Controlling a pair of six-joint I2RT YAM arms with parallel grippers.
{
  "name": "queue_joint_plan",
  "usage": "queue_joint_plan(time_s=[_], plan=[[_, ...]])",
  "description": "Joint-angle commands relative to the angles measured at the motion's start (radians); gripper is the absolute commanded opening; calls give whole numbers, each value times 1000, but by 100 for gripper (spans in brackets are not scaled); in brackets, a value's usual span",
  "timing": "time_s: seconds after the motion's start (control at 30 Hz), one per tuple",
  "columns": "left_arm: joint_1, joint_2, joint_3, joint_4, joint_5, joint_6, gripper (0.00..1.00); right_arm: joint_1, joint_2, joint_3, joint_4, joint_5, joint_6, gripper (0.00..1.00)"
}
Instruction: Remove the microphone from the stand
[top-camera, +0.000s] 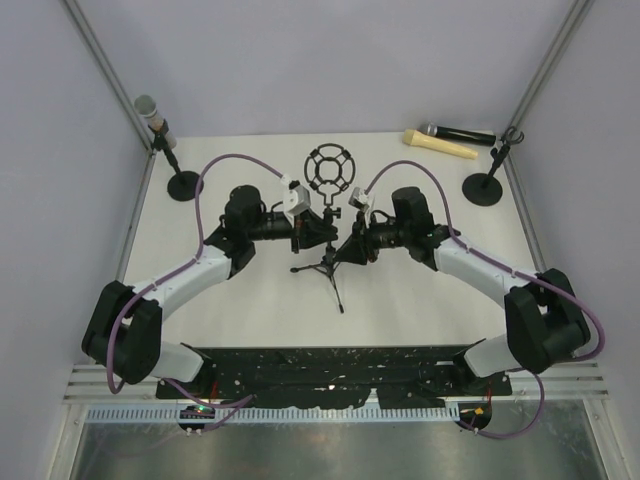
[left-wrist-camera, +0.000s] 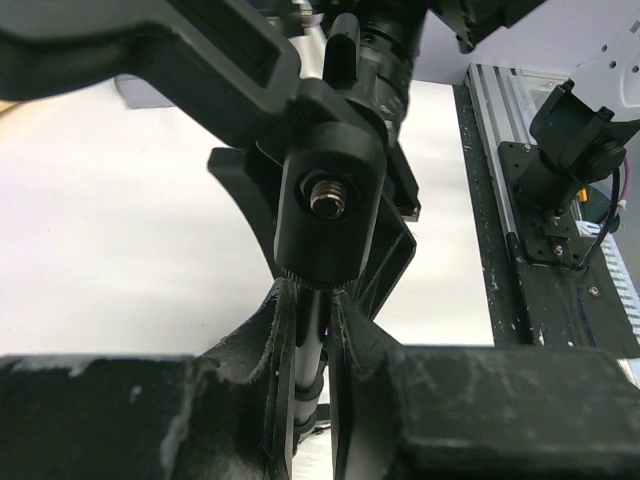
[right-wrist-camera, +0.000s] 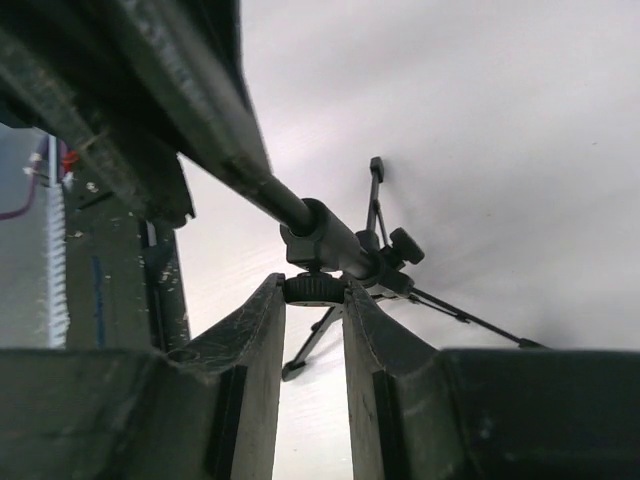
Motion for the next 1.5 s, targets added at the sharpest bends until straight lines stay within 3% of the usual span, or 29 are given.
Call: queue_joint_plan(time_s=[0.0, 0.13, 0.17, 0.3, 0.43, 0.7, 0.8, 1.13, 1.47], plan=[[-3, -37, -7, 0, 45, -23, 3, 10, -108, -113, 175, 258, -153, 15], [-6, -40, -9, 0, 44, -23, 3, 21, -158, -176, 251, 298, -177, 34], [-5, -43, -10, 0, 45, -21, 3, 20, -161, -182, 254, 303, -178, 47], [-6, -40, -10, 1, 44, -23, 3, 19, -182, -153, 175, 280, -190, 78], [-6, -56, -18, -2, 42, -16, 3, -25, -162, -58, 34, 81, -143, 90], [-6, -57, -16, -2, 41, -13, 3, -65, 28, 129, -299, -177, -75, 92], [-6, -59, -18, -2, 42, -12, 3, -71, 95, 182, -344, -231, -22, 92], [-6, -57, -19, -5, 41, -3, 3, -80, 216, 214, -271, -358, 144, 85], [-6, -51, -19, -5, 44, 0, 3, -80, 258, 200, -189, -395, 251, 70]])
